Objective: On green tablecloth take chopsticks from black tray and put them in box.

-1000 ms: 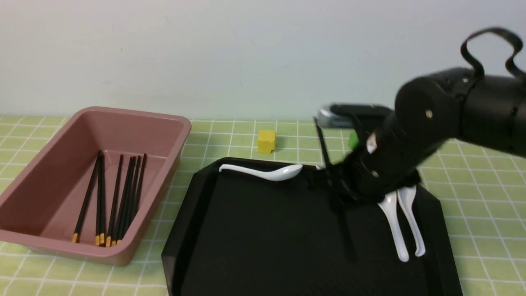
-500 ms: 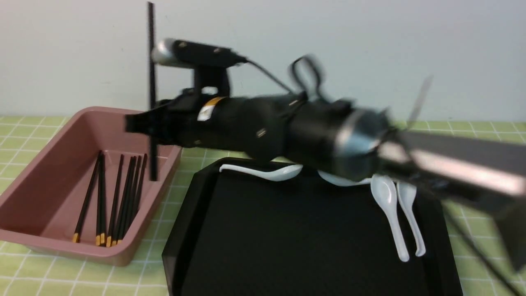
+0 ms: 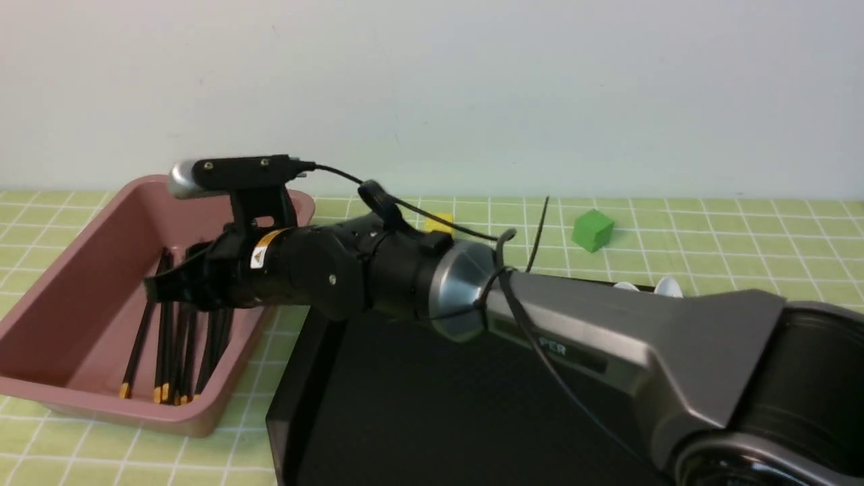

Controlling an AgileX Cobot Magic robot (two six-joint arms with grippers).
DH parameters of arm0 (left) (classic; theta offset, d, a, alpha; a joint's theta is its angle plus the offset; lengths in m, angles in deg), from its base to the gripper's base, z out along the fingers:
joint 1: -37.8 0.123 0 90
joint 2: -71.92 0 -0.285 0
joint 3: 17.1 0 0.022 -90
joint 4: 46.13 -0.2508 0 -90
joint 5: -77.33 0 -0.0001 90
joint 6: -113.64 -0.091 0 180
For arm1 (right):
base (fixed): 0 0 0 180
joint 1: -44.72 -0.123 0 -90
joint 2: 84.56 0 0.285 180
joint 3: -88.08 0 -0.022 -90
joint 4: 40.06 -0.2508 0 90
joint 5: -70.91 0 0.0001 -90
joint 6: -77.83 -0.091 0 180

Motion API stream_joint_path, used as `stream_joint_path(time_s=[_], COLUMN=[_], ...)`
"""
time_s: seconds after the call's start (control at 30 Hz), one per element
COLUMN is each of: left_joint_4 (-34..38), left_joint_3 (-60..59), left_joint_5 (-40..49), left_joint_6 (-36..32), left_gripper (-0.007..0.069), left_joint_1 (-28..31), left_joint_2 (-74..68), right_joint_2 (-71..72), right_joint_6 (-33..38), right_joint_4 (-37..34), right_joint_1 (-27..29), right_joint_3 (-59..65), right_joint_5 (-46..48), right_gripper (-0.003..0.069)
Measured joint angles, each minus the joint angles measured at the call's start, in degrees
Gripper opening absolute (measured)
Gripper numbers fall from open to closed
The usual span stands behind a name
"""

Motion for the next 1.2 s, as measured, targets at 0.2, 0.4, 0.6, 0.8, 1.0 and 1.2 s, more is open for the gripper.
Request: stream_joint_path(time_s=[0.2, 0.4, 0.6, 0.8, 1.0, 1.2], left_joint_4=[0.00, -0.02, -0.02, -0.02, -0.02, -0.02], left_joint_3=[0.00, 0.00, 0.00, 0.00, 0.00, 0.00], left_joint_5=[0.00, 0.00, 0.00, 0.00, 0.00, 0.00], left_joint_6=[0.00, 0.00, 0.00, 0.00, 0.00, 0.00], left_gripper=[0.0238, 0.0238, 0.0238, 0.0238, 0.0238, 0.0238], left_joint_1=[0.00, 0.00, 0.00, 0.00, 0.00, 0.00], left_joint_2=[0.00, 0.00, 0.00, 0.00, 0.00, 0.00], right_joint_2=[7.99, 20.60, 30.12, 37.02, 46.81, 61.32], right_joint_6=[0.00, 0.00, 0.02, 0.02, -0.77, -4.60], right_joint_4=[9.00, 18.67, 27.37, 29.76, 29.13, 29.34], right_joint_1=[1.94, 2.95, 2.95, 3.02, 3.02, 3.02], right_joint_3=[-0.44, -0.79, -1.20, -1.24, 3.08, 17.35], right_joint_5=[15.01, 31.69, 48.99, 58.39, 58.58, 58.69], right_gripper=[0.0230, 0.0232, 0.0232, 0.0232, 0.0215, 0.0151])
